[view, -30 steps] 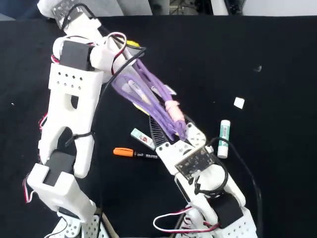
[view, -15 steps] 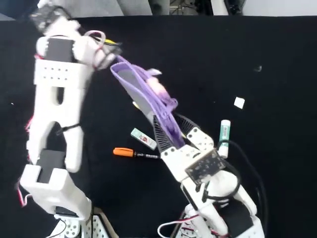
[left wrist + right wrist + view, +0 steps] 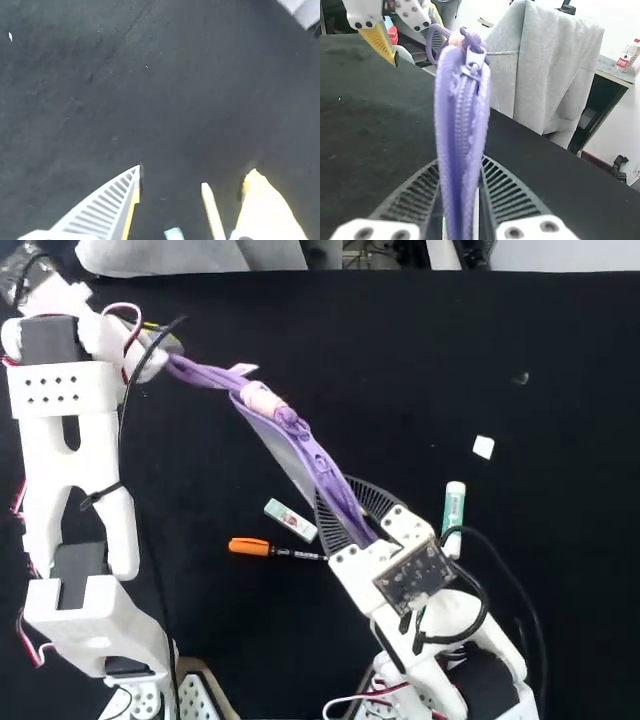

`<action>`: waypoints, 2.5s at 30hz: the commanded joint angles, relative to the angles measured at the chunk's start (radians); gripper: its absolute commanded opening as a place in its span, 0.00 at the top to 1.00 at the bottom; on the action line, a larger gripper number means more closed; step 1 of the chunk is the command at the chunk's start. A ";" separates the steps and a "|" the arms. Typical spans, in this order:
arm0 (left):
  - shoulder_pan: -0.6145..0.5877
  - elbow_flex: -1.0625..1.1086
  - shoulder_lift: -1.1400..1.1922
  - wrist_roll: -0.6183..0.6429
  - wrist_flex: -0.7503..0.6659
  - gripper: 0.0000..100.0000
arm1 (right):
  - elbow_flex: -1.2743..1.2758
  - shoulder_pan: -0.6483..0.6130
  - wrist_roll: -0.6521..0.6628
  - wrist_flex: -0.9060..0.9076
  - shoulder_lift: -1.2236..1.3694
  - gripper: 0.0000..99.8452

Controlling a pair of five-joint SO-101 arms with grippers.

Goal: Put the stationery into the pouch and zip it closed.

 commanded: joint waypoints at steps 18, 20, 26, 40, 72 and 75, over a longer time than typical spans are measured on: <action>-0.237 -0.128 -0.041 -0.130 -0.226 0.67 | -0.061 0.270 -0.012 0.026 -0.087 0.99; -0.208 -0.128 -0.041 -0.160 -0.187 0.67 | -0.061 0.276 -0.011 0.026 -0.085 0.99; -0.013 -0.077 -0.018 -0.344 -0.043 0.67 | -0.077 0.327 -0.011 0.028 -0.085 0.99; 0.395 0.427 0.008 -1.059 0.009 0.68 | -0.102 0.545 -0.012 0.020 -0.085 0.99; 0.610 1.239 -0.315 -1.683 -0.600 0.68 | -0.099 0.609 -0.012 0.006 -0.085 0.99; 0.561 1.253 -0.275 -1.761 -0.675 0.68 | -0.097 0.609 -0.012 0.009 -0.085 0.99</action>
